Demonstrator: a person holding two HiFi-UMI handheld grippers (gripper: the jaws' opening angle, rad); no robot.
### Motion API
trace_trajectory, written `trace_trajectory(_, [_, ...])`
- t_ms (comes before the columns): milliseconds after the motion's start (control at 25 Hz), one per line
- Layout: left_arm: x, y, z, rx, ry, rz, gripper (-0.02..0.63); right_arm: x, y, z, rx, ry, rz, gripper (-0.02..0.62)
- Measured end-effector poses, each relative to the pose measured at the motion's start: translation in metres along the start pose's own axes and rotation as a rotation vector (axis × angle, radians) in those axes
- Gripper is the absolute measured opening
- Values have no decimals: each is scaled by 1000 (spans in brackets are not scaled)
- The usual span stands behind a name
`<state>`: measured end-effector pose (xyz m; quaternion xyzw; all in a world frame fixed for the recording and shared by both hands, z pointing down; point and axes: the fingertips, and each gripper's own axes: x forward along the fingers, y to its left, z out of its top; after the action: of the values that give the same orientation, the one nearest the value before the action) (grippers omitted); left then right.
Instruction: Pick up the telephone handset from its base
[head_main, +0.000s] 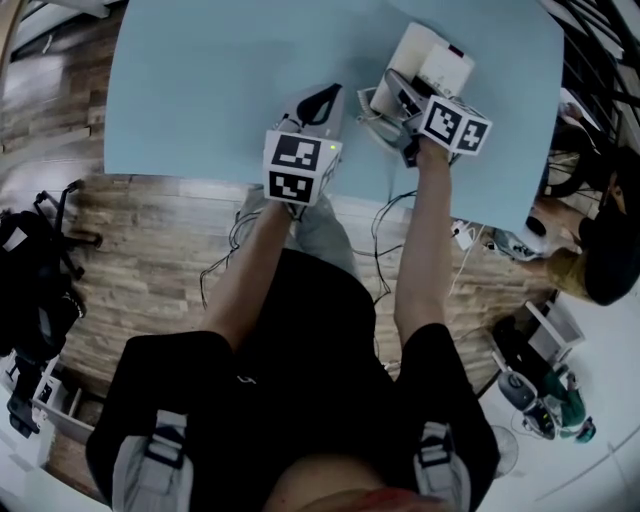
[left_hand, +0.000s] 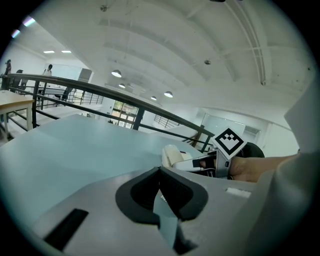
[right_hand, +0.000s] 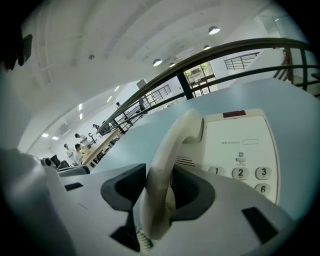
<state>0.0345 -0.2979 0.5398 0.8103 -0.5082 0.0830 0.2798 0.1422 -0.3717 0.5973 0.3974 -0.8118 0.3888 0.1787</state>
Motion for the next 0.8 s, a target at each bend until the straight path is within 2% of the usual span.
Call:
trace_trajectory(160, [0, 1, 12, 5, -21, 2, 0, -6, 4, 4, 49, -45, -11, 114])
trace_trajectory(320, [-2, -4, 34, 30, -58, -9, 0, -26, 27, 26, 67, -165, 18, 113])
trace_trajectory(560, [-13, -30, 88, 100, -164, -52, 0, -82, 68, 82, -27, -354, -16, 114])
trace_trajectory(800, [-26, -72, 151, 187, -285, -107, 0, -159, 96, 136, -189, -499, -98, 114])
